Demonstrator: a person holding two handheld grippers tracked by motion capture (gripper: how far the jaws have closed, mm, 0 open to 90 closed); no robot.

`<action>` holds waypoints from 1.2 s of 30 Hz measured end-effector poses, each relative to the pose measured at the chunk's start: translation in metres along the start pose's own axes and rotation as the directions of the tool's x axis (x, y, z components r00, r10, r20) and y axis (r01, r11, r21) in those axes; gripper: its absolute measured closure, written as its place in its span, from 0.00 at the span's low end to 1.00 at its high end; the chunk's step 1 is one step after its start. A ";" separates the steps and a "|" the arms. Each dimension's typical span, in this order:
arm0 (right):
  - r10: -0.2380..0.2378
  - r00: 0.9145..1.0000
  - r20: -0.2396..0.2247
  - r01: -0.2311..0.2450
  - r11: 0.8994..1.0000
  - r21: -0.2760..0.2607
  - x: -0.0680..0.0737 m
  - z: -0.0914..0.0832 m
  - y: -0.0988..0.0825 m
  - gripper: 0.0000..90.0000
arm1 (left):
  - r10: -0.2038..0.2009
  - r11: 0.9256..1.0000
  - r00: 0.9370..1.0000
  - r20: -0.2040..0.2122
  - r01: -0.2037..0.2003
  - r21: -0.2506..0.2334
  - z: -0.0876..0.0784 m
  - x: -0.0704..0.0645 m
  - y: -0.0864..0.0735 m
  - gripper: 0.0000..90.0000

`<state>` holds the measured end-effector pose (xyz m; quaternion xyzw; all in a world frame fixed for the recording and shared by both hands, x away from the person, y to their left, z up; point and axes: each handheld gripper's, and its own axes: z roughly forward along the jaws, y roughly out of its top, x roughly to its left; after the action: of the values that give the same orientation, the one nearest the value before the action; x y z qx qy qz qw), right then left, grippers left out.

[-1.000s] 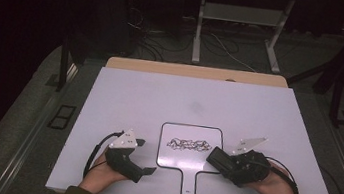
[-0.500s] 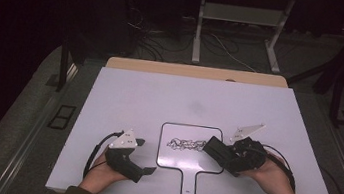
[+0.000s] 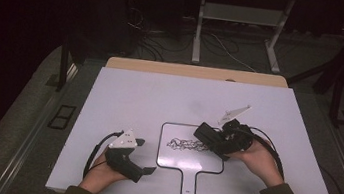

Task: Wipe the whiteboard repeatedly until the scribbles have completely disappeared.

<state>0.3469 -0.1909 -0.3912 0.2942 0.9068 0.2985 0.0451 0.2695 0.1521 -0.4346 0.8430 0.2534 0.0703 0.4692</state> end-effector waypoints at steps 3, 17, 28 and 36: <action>-0.012 1.000 -0.007 0.012 1.000 0.011 -0.002 0.006 0.007 0.43 | -0.002 1.000 1.000 0.001 0.002 -0.002 0.000 0.000 0.000 0.00; -0.063 0.998 0.006 0.062 0.996 0.062 -0.013 0.032 0.025 0.43 | -0.009 1.000 1.000 0.002 0.009 -0.003 0.000 0.001 -0.001 0.00; -0.079 0.996 0.038 0.075 0.993 0.096 -0.012 0.041 0.022 0.43 | -0.006 1.000 1.000 0.003 0.006 0.000 0.000 0.002 -0.002 0.00; -0.082 0.995 0.048 0.076 0.990 0.115 -0.013 0.045 0.020 0.43 | -0.005 1.000 1.000 0.005 0.005 0.002 0.000 0.003 -0.002 0.00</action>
<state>0.3792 -0.1615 -0.4180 0.2676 0.9318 0.2369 0.0639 0.2711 0.1541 -0.4369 0.8431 0.2542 0.0667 0.4692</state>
